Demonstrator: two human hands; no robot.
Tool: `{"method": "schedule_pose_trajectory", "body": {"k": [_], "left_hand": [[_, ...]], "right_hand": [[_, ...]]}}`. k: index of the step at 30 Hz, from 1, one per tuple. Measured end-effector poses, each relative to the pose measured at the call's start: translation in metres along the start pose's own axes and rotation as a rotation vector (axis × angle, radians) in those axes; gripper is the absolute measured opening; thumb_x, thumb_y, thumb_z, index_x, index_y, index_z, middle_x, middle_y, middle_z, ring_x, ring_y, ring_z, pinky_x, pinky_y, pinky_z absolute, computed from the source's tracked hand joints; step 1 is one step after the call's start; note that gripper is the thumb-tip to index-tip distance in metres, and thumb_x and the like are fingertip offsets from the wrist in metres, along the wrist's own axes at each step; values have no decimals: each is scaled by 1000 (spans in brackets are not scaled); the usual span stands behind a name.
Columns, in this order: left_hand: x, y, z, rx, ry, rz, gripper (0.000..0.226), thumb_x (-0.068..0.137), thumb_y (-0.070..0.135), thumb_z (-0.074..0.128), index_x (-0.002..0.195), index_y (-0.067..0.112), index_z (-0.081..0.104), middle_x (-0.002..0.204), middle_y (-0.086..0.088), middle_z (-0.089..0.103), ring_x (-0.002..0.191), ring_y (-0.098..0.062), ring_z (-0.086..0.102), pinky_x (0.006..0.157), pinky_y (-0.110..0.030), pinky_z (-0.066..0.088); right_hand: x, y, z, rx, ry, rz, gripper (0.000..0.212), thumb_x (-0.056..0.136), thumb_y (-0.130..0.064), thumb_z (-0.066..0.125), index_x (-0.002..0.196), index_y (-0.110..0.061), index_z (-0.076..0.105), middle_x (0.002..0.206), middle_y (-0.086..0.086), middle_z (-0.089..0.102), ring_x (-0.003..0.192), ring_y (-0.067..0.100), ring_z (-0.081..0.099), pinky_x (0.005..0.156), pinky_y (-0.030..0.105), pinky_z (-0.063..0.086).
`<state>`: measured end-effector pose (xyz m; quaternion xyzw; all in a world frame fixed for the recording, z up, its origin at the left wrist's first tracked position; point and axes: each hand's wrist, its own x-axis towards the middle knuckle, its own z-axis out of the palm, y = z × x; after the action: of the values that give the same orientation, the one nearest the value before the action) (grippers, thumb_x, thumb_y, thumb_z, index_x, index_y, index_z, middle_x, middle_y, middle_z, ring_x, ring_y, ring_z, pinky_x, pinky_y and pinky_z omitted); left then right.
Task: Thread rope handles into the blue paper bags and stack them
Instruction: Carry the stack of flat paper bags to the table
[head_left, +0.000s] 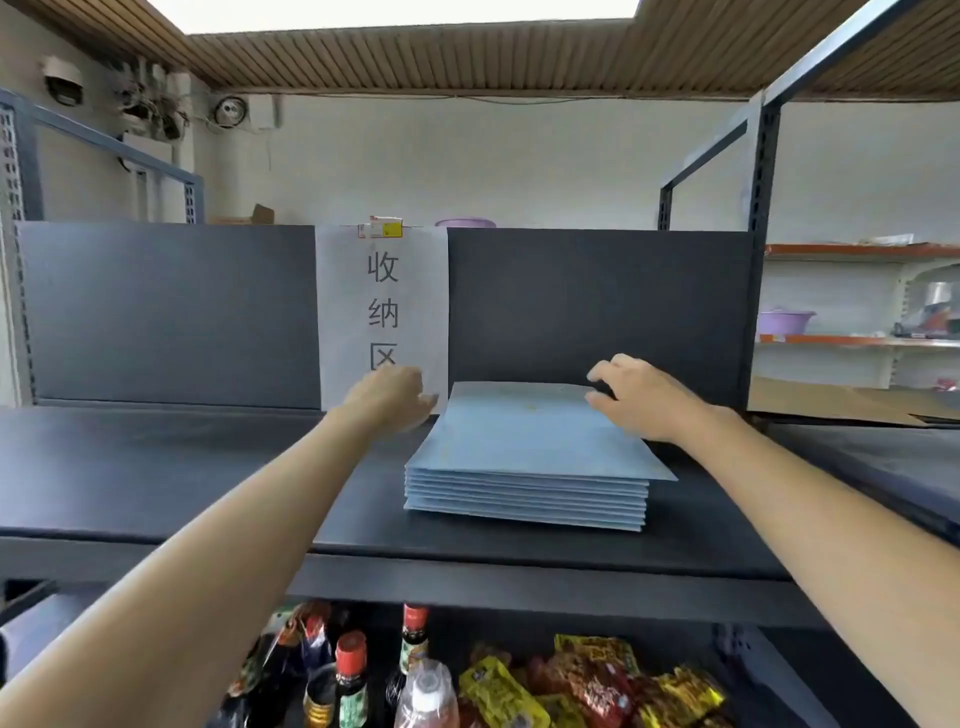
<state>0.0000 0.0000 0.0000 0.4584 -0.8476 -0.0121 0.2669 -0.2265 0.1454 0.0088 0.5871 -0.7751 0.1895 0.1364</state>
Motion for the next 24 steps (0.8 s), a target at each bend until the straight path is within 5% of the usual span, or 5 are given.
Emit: {"method": "schedule_pose_trajectory", "body": {"k": [3,6,11,17,24], "left_hand": [[10,9,13,9,-249,-101,51,100,45,36,95,0,60,106,-20,62,85,-31,57,75,-32,46],[8,30,20,-121,-452,-235,64,99,55,26,128,4,49,115,-20,55,91,-33,56,77,-33,48],[17,42,28,-232,-454,-292,62,100,49,30,144,5,34,150,-13,35,134,-31,39,105,-36,34],[3,24,36,-618,-488,-422,58,86,53,60,117,4,58,107,-10,65,94,-26,64,87,-32,50],[-50,9,15,-893,-214,-473,56,82,48,67,118,5,57,101,-8,67,78,-24,65,68,-30,53]], "right_hand": [[10,4,15,47,-134,266,54,100,-40,31,140,-4,33,142,16,37,125,30,41,93,36,35],[12,-1,20,97,-311,380,59,102,-43,25,145,-2,28,152,12,29,136,27,33,104,32,29],[14,-14,20,224,-341,415,53,100,-38,35,143,-7,33,149,7,34,131,26,40,102,34,35],[1,-10,22,523,-295,483,55,96,-32,48,143,-9,32,152,8,26,137,27,29,99,35,31],[-34,-29,15,1060,-267,465,29,85,-25,64,112,-20,59,140,2,43,123,26,44,94,38,43]]}}
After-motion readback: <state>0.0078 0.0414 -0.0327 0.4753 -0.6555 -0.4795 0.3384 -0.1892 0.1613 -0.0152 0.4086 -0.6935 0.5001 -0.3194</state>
